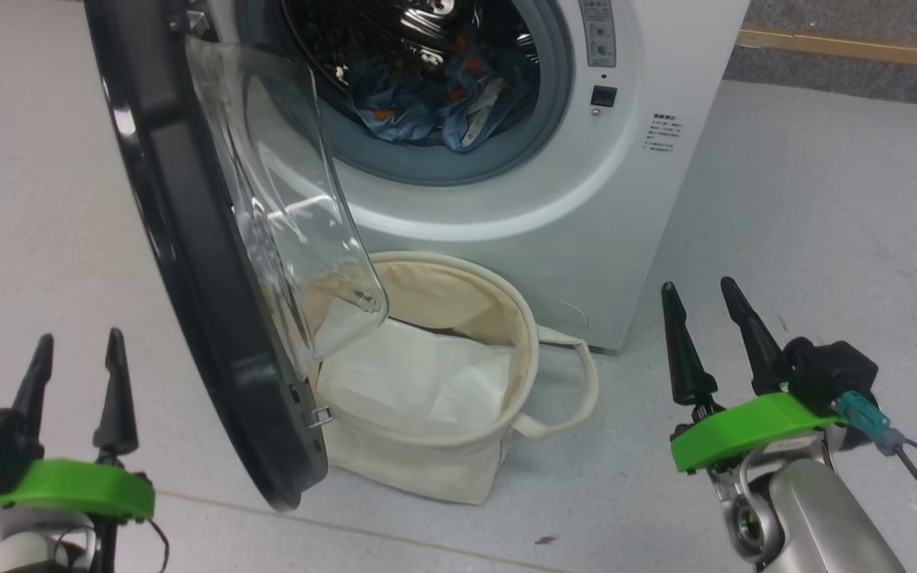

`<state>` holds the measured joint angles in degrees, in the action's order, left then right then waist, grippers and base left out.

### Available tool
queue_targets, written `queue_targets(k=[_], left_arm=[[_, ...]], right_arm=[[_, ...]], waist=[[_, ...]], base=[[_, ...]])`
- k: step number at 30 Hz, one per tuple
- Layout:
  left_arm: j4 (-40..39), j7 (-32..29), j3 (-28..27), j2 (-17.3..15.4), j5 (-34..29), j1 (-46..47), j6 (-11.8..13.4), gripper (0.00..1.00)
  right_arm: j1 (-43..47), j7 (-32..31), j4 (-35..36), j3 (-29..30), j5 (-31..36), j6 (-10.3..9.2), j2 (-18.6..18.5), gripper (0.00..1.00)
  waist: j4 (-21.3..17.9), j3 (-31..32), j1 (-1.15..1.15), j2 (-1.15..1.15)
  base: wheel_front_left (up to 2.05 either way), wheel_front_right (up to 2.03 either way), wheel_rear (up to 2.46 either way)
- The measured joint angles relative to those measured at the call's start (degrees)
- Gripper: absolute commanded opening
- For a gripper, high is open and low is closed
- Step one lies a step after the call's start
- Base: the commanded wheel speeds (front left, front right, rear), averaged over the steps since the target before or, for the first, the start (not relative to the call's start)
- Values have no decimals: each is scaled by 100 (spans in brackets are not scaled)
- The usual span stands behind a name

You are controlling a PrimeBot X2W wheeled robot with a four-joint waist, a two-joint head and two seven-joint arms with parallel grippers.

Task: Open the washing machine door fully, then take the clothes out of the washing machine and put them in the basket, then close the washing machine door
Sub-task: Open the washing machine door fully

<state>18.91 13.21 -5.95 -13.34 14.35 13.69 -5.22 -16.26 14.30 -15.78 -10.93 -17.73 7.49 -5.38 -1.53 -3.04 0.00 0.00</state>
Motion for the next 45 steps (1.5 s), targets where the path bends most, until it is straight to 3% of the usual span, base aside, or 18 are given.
queue_targets(k=[30, 31, 32, 33, 39, 45], left_arm=[[153, 26, 188, -1, 157, -211, 24, 100], [155, 26, 186, 0, 213, -211, 21, 88], [156, 18, 188, 0, 270, -211, 13, 12], [155, 7, 191, 0, 305, -211, 10, 0], [20, -1, 121, -8, 502, -213, 9, 0], [-1078, -394, 122, 11, 865, -165, -35, 0]], right_arm=[[-19, 0, -495, 20, 1, 0, 40, 100], [-19, 0, -506, 20, 1, 0, 45, 100], [-19, 0, -517, 19, 1, 0, 54, 100], [-19, 0, -523, 18, 1, 0, 62, 100], [-19, 0, -570, 34, 0, 0, 74, 100], [-18, 0, -620, 101, -14, 0, 74, 100]], waist=[[176, 311, 0, 0], [170, 310, 0, 0], [165, 308, 0, 0], [159, 303, 0, 0], [169, 288, 0, 0], [299, 326, 0, 0]], base=[[0, 0, 0], [0, 0, 0], [0, 0, 0], [0, 0, 0], [0, 0, 0], [0, 0, 0]])
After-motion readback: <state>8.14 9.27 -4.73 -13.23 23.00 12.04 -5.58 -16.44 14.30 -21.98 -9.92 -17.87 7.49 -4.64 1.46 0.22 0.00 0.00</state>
